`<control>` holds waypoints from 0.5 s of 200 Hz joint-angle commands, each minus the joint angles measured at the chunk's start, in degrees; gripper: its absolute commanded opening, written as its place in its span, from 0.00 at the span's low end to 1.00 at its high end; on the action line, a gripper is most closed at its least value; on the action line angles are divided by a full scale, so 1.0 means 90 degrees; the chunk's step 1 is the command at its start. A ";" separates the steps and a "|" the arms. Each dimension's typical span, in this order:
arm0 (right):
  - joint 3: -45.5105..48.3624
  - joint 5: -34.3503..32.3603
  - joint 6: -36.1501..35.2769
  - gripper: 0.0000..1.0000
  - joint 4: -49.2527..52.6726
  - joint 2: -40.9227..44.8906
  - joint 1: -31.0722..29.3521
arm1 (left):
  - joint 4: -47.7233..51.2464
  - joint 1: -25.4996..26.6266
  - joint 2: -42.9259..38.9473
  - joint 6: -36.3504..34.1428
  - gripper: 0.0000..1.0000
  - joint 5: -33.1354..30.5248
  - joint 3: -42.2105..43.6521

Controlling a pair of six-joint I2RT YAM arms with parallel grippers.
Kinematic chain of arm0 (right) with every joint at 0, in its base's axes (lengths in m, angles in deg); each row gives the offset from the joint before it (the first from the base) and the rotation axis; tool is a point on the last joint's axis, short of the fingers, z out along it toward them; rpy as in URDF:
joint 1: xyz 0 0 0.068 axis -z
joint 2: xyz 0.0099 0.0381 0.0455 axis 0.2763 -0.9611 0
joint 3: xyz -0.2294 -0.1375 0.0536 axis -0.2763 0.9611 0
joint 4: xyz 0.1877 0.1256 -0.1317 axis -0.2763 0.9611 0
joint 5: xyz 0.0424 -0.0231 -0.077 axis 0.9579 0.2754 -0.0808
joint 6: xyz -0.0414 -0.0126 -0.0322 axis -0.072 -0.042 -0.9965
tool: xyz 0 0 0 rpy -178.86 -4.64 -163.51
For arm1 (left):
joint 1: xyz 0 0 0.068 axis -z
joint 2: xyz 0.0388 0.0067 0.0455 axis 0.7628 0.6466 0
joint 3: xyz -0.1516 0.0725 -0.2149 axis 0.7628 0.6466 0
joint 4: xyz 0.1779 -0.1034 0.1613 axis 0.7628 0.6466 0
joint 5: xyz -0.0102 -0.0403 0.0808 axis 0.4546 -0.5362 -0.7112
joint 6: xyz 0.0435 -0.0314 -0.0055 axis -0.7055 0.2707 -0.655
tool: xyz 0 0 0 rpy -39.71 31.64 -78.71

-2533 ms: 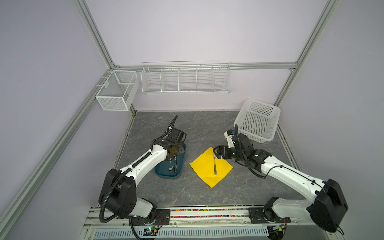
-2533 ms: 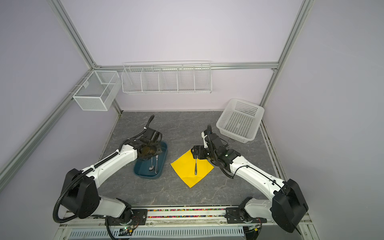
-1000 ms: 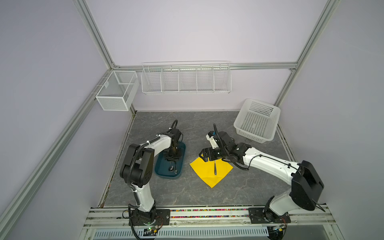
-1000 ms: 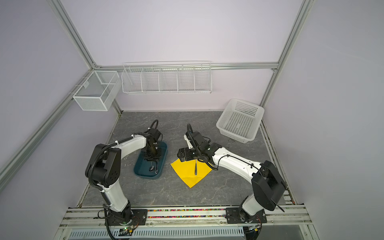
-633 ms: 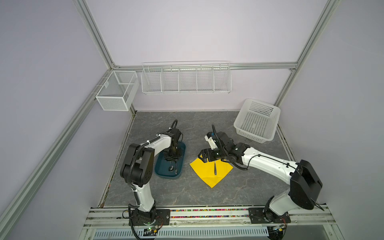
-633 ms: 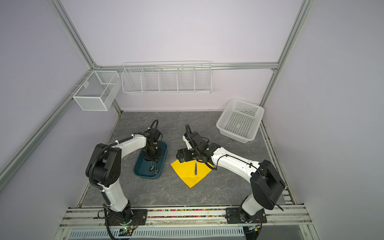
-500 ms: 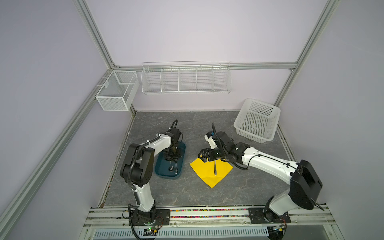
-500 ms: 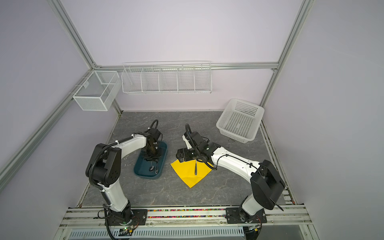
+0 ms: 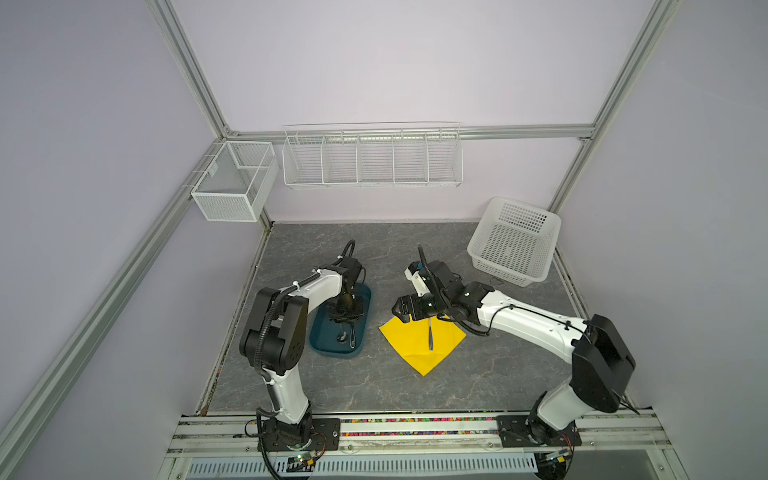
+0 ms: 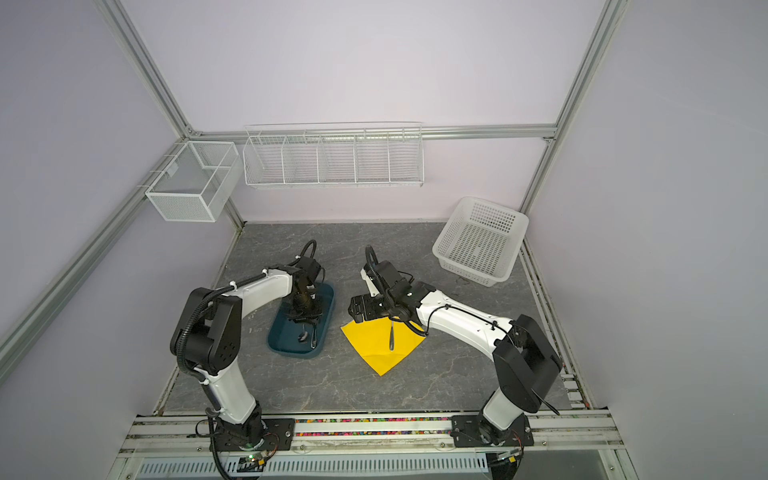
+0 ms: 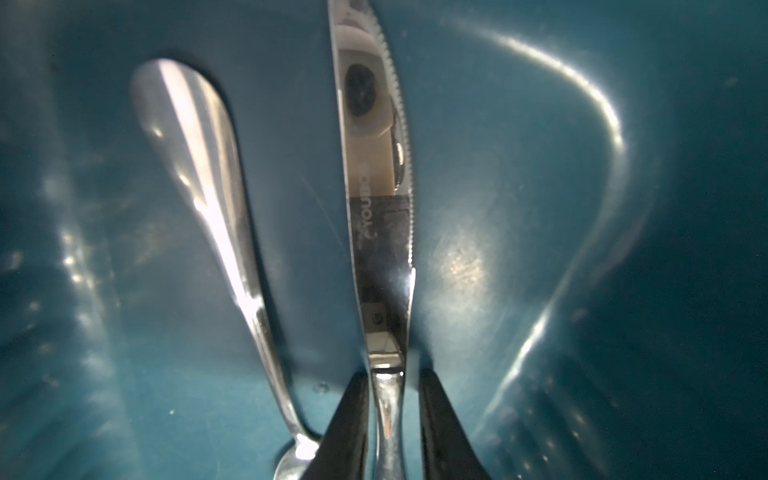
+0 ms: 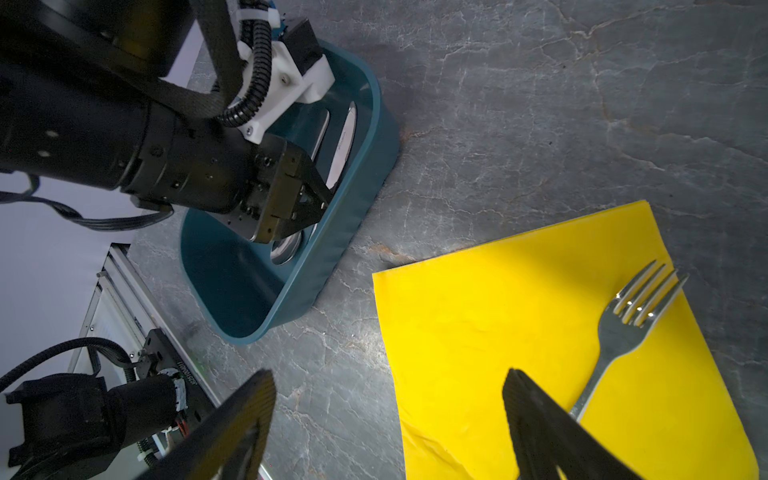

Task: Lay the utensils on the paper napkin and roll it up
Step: 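Close the left gripper on the silver knife handle in the tray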

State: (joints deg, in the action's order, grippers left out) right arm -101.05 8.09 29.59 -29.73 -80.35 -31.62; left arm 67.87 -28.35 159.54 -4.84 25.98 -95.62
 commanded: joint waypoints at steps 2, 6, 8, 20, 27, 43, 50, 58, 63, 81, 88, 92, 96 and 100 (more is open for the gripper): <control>-0.0118 -0.0044 0.0032 0.89 0.0125 -0.0014 -0.0075 | 0.0186 -0.0006 0.0299 -0.0158 0.23 0.0093 0.0105; -0.0124 -0.0048 0.0033 0.89 0.0137 -0.0019 -0.0077 | 0.0182 -0.0001 0.0311 -0.0163 0.22 0.0108 0.0106; -0.0124 -0.0061 0.0026 0.89 0.0134 -0.0015 -0.0083 | 0.0173 -0.0006 0.0312 -0.0171 0.22 0.0112 0.0113; -0.0113 -0.0099 0.0023 0.89 0.0158 -0.0007 -0.0086 | 0.0142 -0.0002 0.0341 -0.0177 0.21 0.0174 0.0125; -0.0100 -0.0114 0.0026 0.89 0.0164 0.0003 -0.0083 | 0.0130 -0.0003 0.0368 -0.0186 0.21 0.0226 0.0142; -0.0122 -0.0153 0.0019 0.89 0.0217 0.0004 -0.0085 | 0.0112 -0.0010 0.0423 -0.0224 0.21 0.0330 0.0173; -0.0116 -0.0161 0.0013 0.89 0.0218 0.0010 -0.0089 | 0.0110 -0.0007 0.0436 -0.0225 0.21 0.0321 0.0187; -0.0114 -0.0163 0.0002 0.89 0.0227 0.0023 -0.0086 | 0.0106 -0.0002 0.0463 -0.0225 0.21 0.0318 0.0199; -0.0105 -0.0179 -0.0006 0.89 0.0228 0.0023 -0.0086 | 0.0108 -0.0009 0.0468 -0.0216 0.21 0.0300 0.0201; -0.0109 -0.0192 -0.0027 0.89 0.0247 0.0022 -0.0087 | 0.0093 -0.0007 0.0472 -0.0195 0.21 0.0309 0.0185; -0.0113 -0.0202 -0.0026 0.89 0.0257 0.0023 -0.0089 | 0.0089 -0.0006 0.0468 -0.0196 0.21 0.0310 0.0177; -0.0110 -0.0202 -0.0027 0.89 0.0252 0.0024 -0.0095 | 0.0088 -0.0002 0.0475 -0.0188 0.21 0.0309 0.0175; -0.0113 -0.0202 -0.0027 0.89 0.0257 0.0025 -0.0096 | 0.0085 -0.0008 0.0476 -0.0186 0.21 0.0316 0.0160; -0.0104 -0.0202 -0.0031 0.89 0.0257 0.0034 -0.0095 | 0.0087 -0.0003 0.0485 -0.0186 0.21 0.0309 0.0150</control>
State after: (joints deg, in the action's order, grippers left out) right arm -101.05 6.95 29.57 -28.36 -80.35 -32.08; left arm 67.85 -28.61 159.89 -5.80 26.55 -95.75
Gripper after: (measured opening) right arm 0.889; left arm 0.211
